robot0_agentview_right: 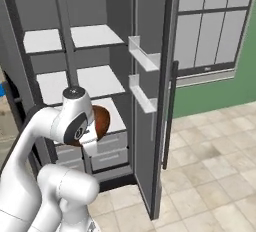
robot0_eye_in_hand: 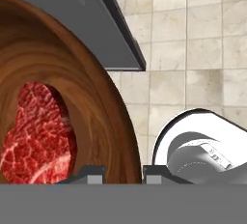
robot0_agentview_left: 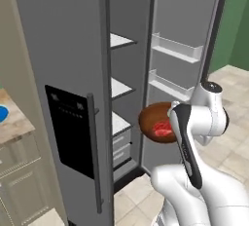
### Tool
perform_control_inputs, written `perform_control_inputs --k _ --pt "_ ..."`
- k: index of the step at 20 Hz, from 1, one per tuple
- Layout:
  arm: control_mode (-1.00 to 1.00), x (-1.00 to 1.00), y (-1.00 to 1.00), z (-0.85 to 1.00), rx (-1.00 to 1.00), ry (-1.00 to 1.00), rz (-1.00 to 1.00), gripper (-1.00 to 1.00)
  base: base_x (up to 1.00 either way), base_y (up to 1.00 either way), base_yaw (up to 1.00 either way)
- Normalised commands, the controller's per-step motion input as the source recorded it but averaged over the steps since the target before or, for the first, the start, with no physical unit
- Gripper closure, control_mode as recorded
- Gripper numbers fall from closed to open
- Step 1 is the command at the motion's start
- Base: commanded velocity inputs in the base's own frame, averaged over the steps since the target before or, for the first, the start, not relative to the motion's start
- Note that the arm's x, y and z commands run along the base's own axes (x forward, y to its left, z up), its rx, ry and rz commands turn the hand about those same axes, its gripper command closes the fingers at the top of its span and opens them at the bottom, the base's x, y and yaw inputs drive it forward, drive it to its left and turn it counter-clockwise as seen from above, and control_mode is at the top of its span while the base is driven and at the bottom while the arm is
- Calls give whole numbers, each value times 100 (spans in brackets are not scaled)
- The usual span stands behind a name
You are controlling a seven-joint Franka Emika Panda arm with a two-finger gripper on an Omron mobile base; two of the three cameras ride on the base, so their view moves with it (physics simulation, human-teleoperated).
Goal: Place one of the steaks on the plate and the other in the bowl. Then place the bowl in the fridge.
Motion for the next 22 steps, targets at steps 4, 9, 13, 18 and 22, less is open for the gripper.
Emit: perform_control_inputs --k 4,9,13,18,22 --pt "100 0 0 0 0 0 0 100 13 -6 34" --pt "100 0 0 0 0 0 0 100 26 -47 44" --pt "100 0 0 0 0 0 0 100 0 -38 35" --pt "100 0 0 0 0 0 0 100 21 -62 9" --pt "100 0 0 0 0 0 0 100 23 -71 -7"
